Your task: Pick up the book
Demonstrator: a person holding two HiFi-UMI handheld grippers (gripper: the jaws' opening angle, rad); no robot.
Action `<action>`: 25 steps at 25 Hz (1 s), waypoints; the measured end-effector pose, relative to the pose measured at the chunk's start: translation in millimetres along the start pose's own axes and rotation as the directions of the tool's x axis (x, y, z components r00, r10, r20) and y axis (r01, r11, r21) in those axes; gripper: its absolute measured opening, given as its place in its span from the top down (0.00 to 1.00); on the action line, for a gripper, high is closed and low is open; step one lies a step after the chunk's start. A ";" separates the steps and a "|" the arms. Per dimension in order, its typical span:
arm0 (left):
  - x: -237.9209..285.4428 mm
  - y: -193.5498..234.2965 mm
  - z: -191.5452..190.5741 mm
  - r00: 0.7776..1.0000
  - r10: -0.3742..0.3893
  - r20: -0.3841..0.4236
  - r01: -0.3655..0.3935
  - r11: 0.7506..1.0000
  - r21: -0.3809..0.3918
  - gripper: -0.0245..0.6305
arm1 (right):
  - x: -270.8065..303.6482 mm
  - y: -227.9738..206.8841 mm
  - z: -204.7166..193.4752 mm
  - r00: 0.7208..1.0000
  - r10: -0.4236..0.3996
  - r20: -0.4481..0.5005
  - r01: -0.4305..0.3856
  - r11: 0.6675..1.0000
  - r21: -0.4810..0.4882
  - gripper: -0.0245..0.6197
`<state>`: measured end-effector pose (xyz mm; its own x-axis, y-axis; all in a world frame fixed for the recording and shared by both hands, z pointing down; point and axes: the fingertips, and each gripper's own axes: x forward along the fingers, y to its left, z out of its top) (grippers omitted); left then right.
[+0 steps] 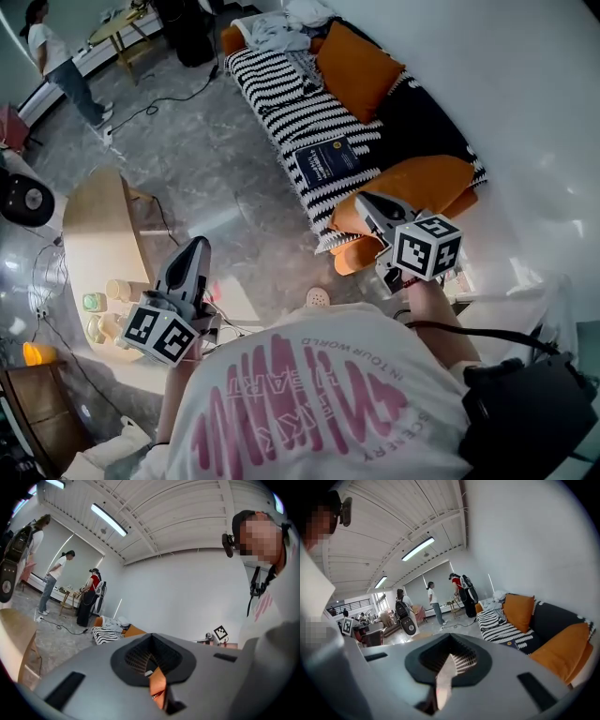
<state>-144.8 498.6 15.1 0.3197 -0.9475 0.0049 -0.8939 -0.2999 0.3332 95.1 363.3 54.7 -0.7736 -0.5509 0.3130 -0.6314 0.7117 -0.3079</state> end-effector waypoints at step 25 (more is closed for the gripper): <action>110.6 7.5 -9.9 0.997 0.081 0.018 -0.081 0.997 -0.010 0.95 | 68.1 -122.9 41.9 0.998 0.067 -0.020 -0.067 0.997 0.042 0.95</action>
<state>-113.0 392.6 27.4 0.2402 -0.9706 0.0153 -0.9137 -0.2208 0.3411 117.8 220.1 76.3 -0.8133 -0.4930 0.3091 -0.5802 0.7278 -0.3656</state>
